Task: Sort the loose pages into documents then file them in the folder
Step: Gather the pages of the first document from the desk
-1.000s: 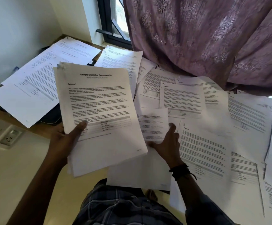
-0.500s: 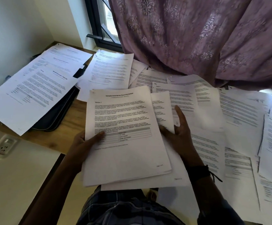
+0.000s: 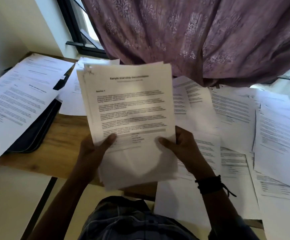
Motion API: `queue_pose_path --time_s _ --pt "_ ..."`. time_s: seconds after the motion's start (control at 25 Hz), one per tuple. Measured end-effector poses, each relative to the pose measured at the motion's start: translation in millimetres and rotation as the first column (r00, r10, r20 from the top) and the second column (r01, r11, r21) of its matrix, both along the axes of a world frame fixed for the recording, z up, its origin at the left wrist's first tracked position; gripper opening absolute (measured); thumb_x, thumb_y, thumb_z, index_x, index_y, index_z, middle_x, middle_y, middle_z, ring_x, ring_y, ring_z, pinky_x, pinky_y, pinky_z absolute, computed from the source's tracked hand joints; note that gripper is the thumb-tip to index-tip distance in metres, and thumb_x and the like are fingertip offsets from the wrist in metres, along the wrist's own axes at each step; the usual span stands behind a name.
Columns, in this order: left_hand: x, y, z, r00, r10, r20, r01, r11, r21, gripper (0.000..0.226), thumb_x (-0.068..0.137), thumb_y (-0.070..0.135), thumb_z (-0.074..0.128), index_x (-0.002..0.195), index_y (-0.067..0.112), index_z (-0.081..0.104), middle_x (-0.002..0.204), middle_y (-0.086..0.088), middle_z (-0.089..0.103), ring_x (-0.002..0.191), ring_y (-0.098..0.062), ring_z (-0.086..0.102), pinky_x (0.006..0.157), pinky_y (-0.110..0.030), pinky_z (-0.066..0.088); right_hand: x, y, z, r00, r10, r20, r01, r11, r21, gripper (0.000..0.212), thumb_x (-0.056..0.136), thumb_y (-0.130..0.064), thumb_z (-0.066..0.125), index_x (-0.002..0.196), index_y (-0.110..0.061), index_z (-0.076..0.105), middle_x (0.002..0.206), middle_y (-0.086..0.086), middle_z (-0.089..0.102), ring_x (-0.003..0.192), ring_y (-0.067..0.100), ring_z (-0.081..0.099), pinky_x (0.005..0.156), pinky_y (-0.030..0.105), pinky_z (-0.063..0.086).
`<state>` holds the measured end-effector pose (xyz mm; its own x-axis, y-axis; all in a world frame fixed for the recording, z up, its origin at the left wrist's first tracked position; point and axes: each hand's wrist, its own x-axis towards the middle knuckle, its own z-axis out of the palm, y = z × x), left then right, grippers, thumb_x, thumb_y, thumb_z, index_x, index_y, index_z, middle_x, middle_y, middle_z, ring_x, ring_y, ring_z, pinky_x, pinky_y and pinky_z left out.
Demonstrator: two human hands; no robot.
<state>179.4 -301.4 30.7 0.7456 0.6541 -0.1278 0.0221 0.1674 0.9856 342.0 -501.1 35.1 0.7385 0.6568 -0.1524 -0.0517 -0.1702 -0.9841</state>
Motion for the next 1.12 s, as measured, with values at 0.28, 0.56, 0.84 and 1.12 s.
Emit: queue_pose_path --time_s 0.28,0.56,0.84,1.12 --pt "22.7 0.6 16.7 0.986 -0.053 0.157 0.044 0.997 0.061 0.038 0.084 0.008 0.065 0.121 0.016 0.062 0.12 0.006 0.07 0.111 -0.016 0.066 0.084 -0.029 0.057 8.3 1.4 1.7 0.946 -0.111 0.303 0.098 0.993 0.06 0.039 0.086 -0.012 0.072 0.123 -0.014 0.059 0.116 -0.005 0.068 0.107 0.011 0.066 0.084 0.028 0.057" --pt "34.4 5.2 20.3 0.995 0.004 0.095 -0.01 0.998 0.06 0.023 0.092 0.004 0.06 0.11 0.017 0.067 0.106 0.005 0.075 0.1 -0.017 0.071 0.081 -0.031 0.06 9.0 6.7 -2.2 0.928 -0.124 0.35 0.14 0.99 -0.021 0.036 0.087 -0.005 0.068 0.116 -0.023 0.055 0.108 -0.018 0.064 0.096 -0.01 0.063 0.076 0.01 0.052" --pt "27.4 0.3 27.1 0.907 0.397 0.139 -0.335 0.882 -0.332 0.029 0.093 0.009 0.063 0.12 0.016 0.065 0.116 -0.007 0.072 0.104 -0.026 0.07 0.078 -0.042 0.06 -10.8 -3.0 -1.4 0.942 -0.303 -0.145 0.295 0.952 -0.078 0.037 0.072 -0.036 0.082 0.097 -0.016 0.063 0.102 0.02 0.068 0.091 0.024 0.067 0.083 0.057 0.056" --pt "16.4 -10.7 17.9 0.911 0.41 0.035 -0.353 0.823 -0.445 0.03 0.089 0.017 0.068 0.118 0.018 0.064 0.107 -0.007 0.075 0.097 -0.028 0.072 0.081 -0.047 0.058 -45.8 19.7 -4.8 0.907 -0.108 -0.408 0.214 0.951 0.225 0.041 0.092 -0.002 0.058 0.132 -0.009 0.055 0.125 0.007 0.067 0.116 0.023 0.064 0.092 0.041 0.054"
